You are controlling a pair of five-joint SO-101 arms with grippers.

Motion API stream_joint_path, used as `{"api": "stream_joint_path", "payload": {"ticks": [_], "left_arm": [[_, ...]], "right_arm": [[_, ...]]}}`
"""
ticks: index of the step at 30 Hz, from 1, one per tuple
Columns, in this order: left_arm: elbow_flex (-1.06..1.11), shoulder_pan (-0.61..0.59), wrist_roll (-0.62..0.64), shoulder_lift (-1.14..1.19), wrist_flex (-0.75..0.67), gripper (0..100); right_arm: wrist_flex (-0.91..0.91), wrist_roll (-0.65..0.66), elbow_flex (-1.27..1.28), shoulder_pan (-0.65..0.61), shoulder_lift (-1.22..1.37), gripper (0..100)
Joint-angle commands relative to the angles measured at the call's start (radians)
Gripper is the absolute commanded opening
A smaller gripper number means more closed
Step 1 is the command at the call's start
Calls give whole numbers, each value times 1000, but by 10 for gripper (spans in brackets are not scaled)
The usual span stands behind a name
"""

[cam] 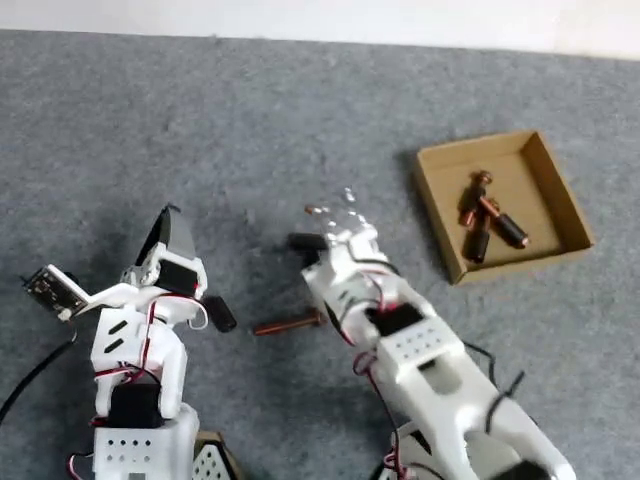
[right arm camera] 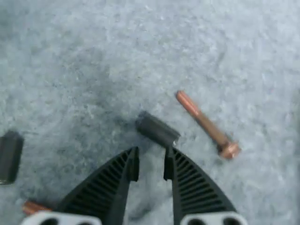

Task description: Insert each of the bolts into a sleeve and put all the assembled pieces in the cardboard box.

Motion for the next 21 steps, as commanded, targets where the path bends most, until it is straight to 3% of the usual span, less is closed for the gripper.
{"api": "stream_joint_path", "payload": {"ticks": [1, 10, 21], "left_arm": [[15, -8, 8, -16, -21, 46], [12, -7, 8, -15, -21, 46], [12, -7, 8, -15, -21, 46]], "right_arm": [[7, 49, -166, -36, 157, 71], [8, 153, -461, -45, 578, 98], [8, 163, -512, -25, 641, 109]]}}
